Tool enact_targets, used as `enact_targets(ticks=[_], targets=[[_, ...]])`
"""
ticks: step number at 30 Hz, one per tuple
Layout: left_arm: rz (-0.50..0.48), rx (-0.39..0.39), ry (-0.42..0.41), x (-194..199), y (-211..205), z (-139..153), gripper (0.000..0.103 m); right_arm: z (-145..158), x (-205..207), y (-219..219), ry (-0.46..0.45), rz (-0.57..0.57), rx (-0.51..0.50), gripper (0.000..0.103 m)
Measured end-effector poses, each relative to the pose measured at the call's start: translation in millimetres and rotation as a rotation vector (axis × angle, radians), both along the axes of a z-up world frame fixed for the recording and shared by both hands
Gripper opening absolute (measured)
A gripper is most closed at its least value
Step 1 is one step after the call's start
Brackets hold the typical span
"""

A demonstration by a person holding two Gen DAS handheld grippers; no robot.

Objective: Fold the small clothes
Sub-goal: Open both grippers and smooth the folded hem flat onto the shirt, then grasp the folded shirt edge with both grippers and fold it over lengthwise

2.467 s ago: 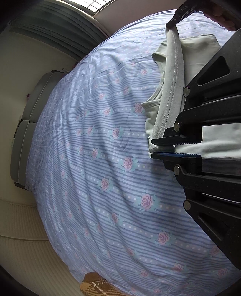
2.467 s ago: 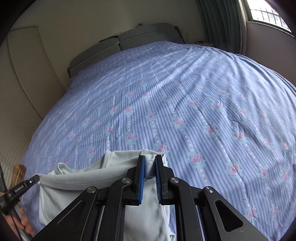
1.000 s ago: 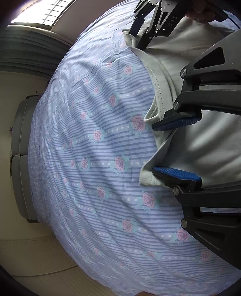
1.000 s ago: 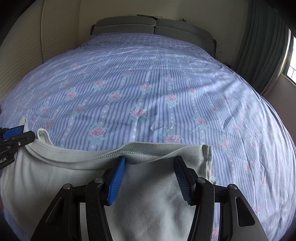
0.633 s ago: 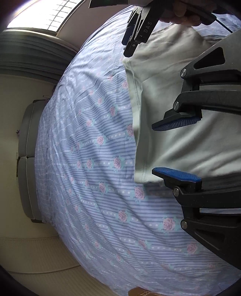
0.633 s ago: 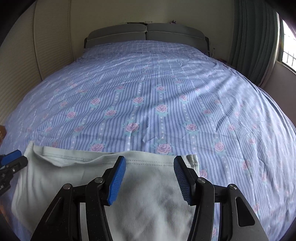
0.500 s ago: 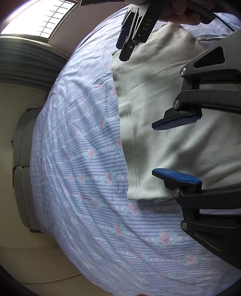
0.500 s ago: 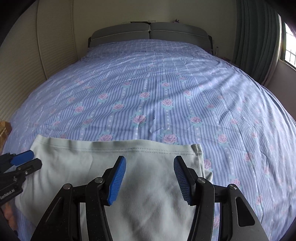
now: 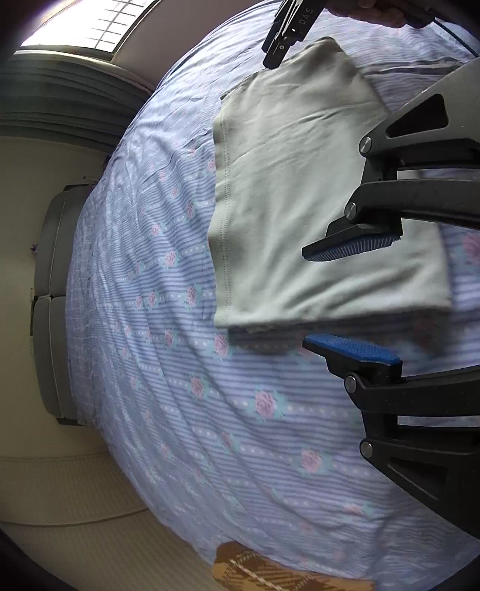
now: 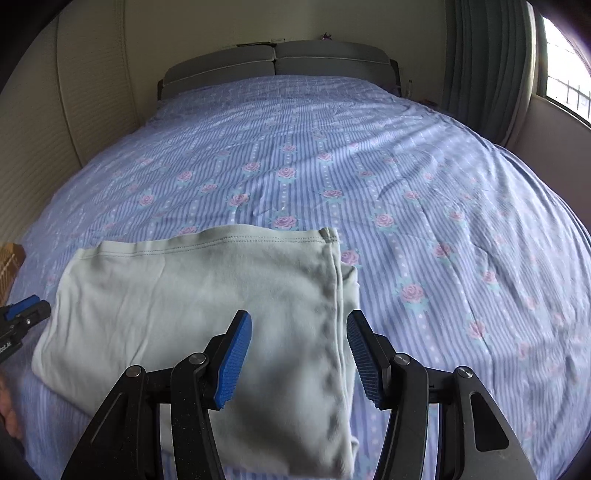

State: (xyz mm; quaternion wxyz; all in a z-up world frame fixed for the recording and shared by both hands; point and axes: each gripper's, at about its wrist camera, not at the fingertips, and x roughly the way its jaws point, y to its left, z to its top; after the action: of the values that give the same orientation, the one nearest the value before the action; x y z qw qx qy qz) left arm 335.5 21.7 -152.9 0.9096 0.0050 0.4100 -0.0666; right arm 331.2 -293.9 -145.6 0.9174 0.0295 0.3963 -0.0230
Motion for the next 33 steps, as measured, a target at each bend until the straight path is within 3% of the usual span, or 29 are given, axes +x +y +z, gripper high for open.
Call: enact_targets(ticks=[5,13,15,16,21,22,23,27,33], targets=[[0.062,0.016,0.003,-48,14,-15,0.041,-11,-57,-4,0.001,-0.039,0.034,0.055],[0.067,-0.059,0.054,-48,15,-37,0.041,-27,-80,-20,-0.019,-0.082,0.033,0.054],[0.073,-0.076,0.066,-46,14,-41,0.04,-31,-76,-25,-0.008,-0.086,0.052,0.046],[0.072,-0.078,0.069,-47,12,-42,0.038,-34,-74,-27,-0.003,-0.083,0.073,0.034],[0.074,-0.078,0.068,-48,7,-43,0.037,-37,-68,-35,-0.009,-0.083,0.139,0.032],[0.074,-0.077,0.067,-48,7,-43,0.034,-37,-67,-34,-0.014,-0.073,0.136,0.023],[0.072,-0.078,0.067,-48,8,-43,0.031,-37,-66,-32,-0.013,-0.054,0.139,0.006],[0.071,-0.097,0.071,-49,10,-43,0.01,-38,-70,-28,0.006,-0.039,0.113,0.006],[0.069,-0.073,0.082,-59,10,-45,0.009,-39,-82,-33,0.027,-0.039,0.125,0.006]])
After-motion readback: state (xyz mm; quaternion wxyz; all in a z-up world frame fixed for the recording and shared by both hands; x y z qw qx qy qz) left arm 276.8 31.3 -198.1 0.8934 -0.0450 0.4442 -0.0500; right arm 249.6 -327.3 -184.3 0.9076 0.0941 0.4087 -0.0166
